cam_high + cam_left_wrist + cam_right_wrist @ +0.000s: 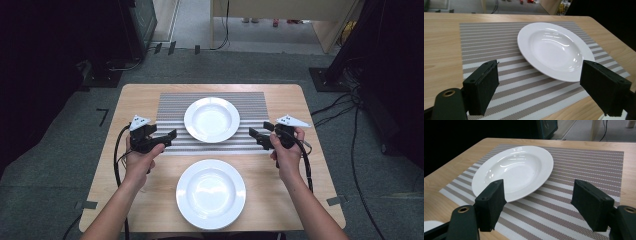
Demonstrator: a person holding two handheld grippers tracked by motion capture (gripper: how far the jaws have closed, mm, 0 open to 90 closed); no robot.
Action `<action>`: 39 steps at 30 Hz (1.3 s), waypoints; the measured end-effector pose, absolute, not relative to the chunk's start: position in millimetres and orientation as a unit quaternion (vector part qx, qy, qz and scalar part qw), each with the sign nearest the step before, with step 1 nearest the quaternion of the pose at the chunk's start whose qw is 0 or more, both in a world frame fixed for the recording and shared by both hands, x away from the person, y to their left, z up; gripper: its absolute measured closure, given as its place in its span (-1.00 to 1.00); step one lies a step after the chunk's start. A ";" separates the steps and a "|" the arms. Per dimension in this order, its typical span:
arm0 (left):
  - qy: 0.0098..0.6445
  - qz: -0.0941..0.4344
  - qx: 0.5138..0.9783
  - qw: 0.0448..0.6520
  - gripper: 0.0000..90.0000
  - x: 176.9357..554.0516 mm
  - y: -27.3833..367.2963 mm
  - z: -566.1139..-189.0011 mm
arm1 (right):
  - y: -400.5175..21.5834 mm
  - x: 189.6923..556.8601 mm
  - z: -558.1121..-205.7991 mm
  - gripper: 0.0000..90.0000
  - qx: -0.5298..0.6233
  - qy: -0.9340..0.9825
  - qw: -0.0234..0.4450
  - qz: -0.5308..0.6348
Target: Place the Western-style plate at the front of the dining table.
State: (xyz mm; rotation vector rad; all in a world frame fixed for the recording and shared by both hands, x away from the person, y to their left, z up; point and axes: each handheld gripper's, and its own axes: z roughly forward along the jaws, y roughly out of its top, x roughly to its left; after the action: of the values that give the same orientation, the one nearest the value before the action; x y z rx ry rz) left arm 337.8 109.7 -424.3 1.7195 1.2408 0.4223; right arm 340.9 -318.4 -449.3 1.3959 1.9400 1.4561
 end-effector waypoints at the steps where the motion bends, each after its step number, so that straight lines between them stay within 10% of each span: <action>1: 0.506 0.180 0.703 0.467 -0.66 333.6 111.2 -424.6 | -319.6 338.5 -448.8 -0.43 0.491 0.683 0.169 0.513; 39: 0.552 0.221 0.692 0.409 -0.66 240.2 186.6 -477.1 | -417.8 225.4 -483.0 -0.45 0.548 0.652 0.186 0.490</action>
State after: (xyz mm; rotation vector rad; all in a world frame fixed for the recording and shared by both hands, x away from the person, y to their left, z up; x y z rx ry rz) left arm 240.2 186.6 -477.1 1.7435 1.3911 0.5559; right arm 225.4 -417.8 -483.0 1.5429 1.8354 1.3798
